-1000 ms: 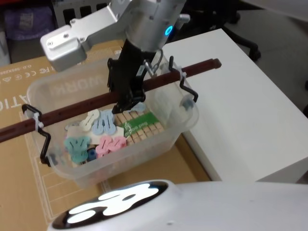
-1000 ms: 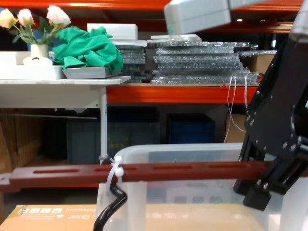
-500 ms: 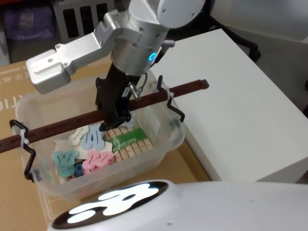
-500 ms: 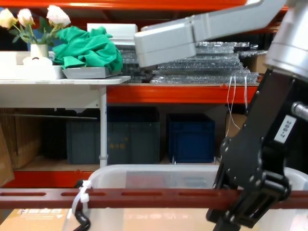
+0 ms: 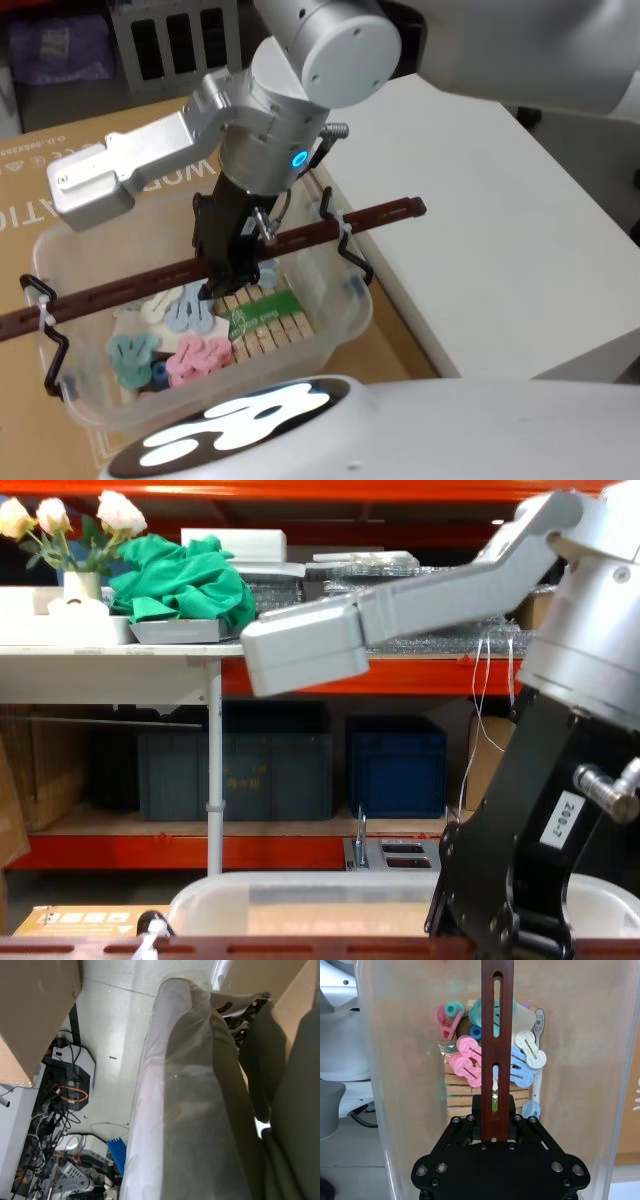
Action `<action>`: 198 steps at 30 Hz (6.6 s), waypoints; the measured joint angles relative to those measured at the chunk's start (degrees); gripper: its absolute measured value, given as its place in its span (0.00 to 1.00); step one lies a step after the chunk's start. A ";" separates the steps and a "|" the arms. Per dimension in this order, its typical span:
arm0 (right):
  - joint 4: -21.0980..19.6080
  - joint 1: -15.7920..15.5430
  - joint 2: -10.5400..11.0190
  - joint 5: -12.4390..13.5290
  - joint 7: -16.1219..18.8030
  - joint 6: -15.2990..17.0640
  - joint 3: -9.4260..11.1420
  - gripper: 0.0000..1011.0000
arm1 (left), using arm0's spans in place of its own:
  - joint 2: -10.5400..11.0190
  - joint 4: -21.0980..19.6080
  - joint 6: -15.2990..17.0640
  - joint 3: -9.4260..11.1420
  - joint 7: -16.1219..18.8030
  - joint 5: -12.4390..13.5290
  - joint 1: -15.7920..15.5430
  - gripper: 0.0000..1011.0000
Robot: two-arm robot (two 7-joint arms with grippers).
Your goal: Use one hand to grasp the basket and place it at the designated location.
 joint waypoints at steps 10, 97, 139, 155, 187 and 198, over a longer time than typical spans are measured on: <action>-0.10 -0.24 -0.93 -0.92 -0.06 1.04 -2.11 0.23 | 0.00 0.00 0.00 0.00 0.00 0.00 0.00 0.00; -5.11 1.53 7.10 7.56 0.34 0.72 8.29 0.99 | 0.00 0.00 0.00 0.00 0.00 0.00 0.00 0.00; 1.17 -0.56 -2.09 -4.01 1.50 5.13 -3.88 0.99 | 0.00 0.00 0.00 0.00 0.00 0.00 0.00 0.00; 1.90 -1.08 -3.03 -4.47 1.45 6.53 -5.15 0.82 | 0.00 0.01 0.00 0.00 0.00 0.00 0.00 0.00; 3.30 -1.00 -2.12 -2.55 0.46 6.74 -2.81 0.03 | 0.00 0.00 0.00 0.00 0.00 0.00 0.00 0.00; 3.48 -0.27 -0.91 0.10 0.43 6.72 -0.63 0.00 | 0.00 0.00 0.00 0.00 0.00 0.00 0.00 0.00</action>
